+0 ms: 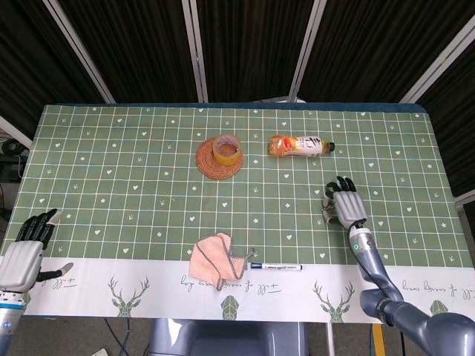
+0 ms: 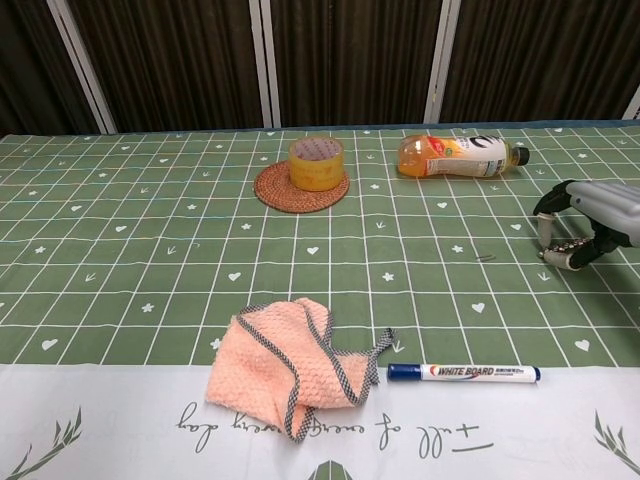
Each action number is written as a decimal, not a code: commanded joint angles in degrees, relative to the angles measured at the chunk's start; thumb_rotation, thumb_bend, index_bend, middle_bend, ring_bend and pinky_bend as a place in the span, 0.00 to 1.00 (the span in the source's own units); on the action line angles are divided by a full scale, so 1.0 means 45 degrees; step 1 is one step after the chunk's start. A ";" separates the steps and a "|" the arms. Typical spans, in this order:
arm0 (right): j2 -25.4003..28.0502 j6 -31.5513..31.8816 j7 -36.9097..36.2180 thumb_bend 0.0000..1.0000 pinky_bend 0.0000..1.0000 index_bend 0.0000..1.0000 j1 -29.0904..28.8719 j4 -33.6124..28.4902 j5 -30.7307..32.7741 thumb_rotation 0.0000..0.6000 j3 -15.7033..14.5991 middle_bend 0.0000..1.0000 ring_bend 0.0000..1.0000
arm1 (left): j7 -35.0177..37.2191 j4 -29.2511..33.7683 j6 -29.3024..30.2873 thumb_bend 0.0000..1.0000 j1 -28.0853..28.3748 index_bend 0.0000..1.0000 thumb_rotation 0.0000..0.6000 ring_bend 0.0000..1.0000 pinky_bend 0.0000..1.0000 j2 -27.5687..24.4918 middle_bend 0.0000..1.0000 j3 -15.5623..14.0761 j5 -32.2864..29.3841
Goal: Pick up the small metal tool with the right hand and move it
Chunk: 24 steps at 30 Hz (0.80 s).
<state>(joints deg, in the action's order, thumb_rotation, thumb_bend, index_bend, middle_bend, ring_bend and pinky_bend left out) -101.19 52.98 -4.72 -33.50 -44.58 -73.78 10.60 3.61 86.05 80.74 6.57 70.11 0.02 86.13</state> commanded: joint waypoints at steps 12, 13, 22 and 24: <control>-0.0006 -0.0030 0.0099 0.30 0.00 0.44 -0.0034 -0.0008 -0.0036 1.00 -0.0030 0.20 0.00 | 0.0108 0.0024 -0.0013 0.09 -0.0012 0.00 1.00 0.00 0.00 -0.0015 0.00 0.0019 -0.0063; 0.0002 -0.0021 0.0132 0.29 0.00 0.44 -0.0040 -0.0023 -0.0062 1.00 -0.0049 0.20 0.00 | 0.0118 0.0028 -0.0020 0.09 -0.0010 0.00 1.00 0.00 0.00 -0.0018 0.00 0.0021 -0.0069; -0.0051 -0.0003 0.0182 0.29 0.00 0.49 -0.0022 -0.0057 -0.0091 1.00 -0.0100 0.20 0.00 | 0.0132 0.0058 -0.0044 0.09 -0.0008 0.00 1.00 0.00 0.00 -0.0019 0.00 0.0025 -0.0095; -0.0071 0.0012 0.0177 0.29 0.00 0.50 -0.0008 -0.0055 -0.0091 1.00 -0.0106 0.20 0.00 | 0.0116 0.0052 -0.0046 0.09 -0.0001 0.00 1.00 0.00 0.00 -0.0011 0.00 0.0033 -0.0098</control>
<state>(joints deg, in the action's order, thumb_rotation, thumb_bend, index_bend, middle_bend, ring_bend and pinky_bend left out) -101.51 53.05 -3.92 -33.54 -44.83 -74.19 10.13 4.13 86.28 80.53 6.57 70.06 0.17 85.69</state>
